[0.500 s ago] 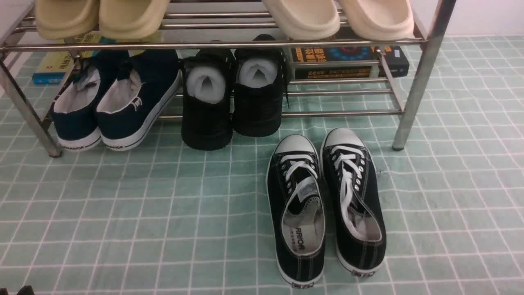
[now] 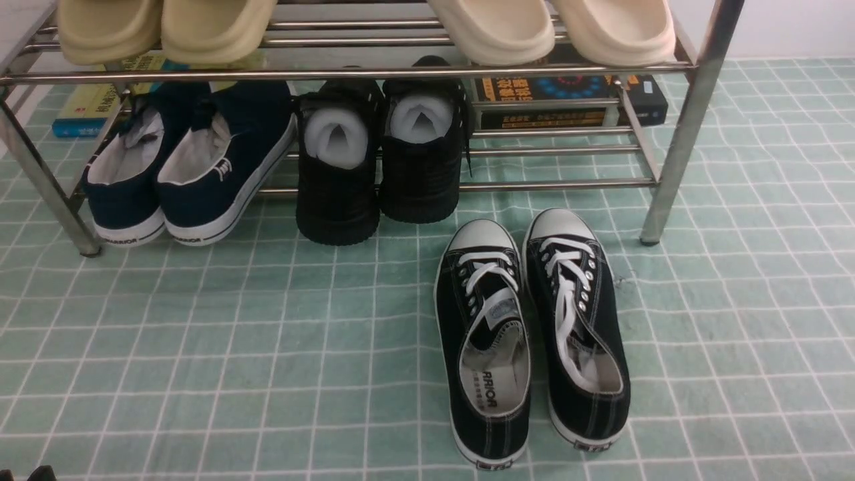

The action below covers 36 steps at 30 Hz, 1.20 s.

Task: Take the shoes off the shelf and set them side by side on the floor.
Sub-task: 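Grasp the leftmost shoe on the bottom shelf of the shoe rack with the left gripper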

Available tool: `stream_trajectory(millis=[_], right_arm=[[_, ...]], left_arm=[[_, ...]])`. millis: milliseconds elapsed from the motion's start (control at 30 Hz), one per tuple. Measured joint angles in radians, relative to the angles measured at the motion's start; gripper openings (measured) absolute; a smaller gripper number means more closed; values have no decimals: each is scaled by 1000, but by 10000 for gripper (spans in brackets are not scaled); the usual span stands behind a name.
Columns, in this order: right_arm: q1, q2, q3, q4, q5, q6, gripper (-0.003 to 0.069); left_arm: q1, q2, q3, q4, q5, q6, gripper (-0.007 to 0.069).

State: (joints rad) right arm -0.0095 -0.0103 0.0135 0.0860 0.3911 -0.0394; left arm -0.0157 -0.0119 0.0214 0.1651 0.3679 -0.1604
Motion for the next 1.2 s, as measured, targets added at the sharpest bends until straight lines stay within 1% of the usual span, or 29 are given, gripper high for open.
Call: stream_trajectory(millis=[200, 333, 367, 500, 567, 600, 633, 733, 833, 867, 900, 933, 967, 1000, 1067, 1100, 1133, 1200], right_arm=[[0, 0, 0, 0, 0, 0, 127], [0, 0, 0, 0, 0, 0, 130], [0, 0, 0, 0, 0, 0, 131], [0, 0, 0, 0, 0, 0, 135], [0, 0, 0, 0, 0, 0, 139], [0, 0, 0, 0, 0, 0, 139], [0, 0, 0, 0, 0, 0, 142], [0, 0, 0, 0, 0, 0, 146], [0, 0, 0, 0, 0, 0, 151], [0, 0, 0, 0, 0, 0, 152], [0, 0, 0, 0, 0, 0, 153], [0, 0, 0, 0, 0, 0, 153], [0, 0, 0, 0, 0, 0, 153], [0, 0, 0, 0, 0, 0, 153], [0, 0, 0, 0, 0, 0, 159], [0, 0, 0, 0, 0, 0, 162], [0, 0, 0, 0, 0, 0, 164], [0, 0, 0, 0, 0, 0, 165]], left_arm=[[0, 0, 0, 36, 0, 0, 242], [0, 0, 0, 20, 0, -23, 242], [0, 0, 0, -22, -1, -64, 242], [0, 0, 0, -383, -7, -387, 242], [0, 0, 2, -485, -7, -491, 242], [0, 0, 2, -492, -8, -499, 242], [0, 0, 3, -524, -13, -545, 242], [0, 0, 5, -540, -42, -574, 242], [0, 0, 5, -546, -126, -581, 241], [0, 0, 5, -547, -131, -581, 239], [0, 0, 5, -559, -178, -589, 225], [0, 0, 5, -561, -184, -592, 218], [0, 0, 0, -570, -211, -594, 188], [0, 0, -5, -570, -212, -595, 175], [0, 15, -76, -548, -213, -566, 70], [0, 36, -119, -533, -210, -548, 43], [0, 66, -156, -516, -193, -529, 20], [0, 138, -213, -482, -146, -496, 5]])
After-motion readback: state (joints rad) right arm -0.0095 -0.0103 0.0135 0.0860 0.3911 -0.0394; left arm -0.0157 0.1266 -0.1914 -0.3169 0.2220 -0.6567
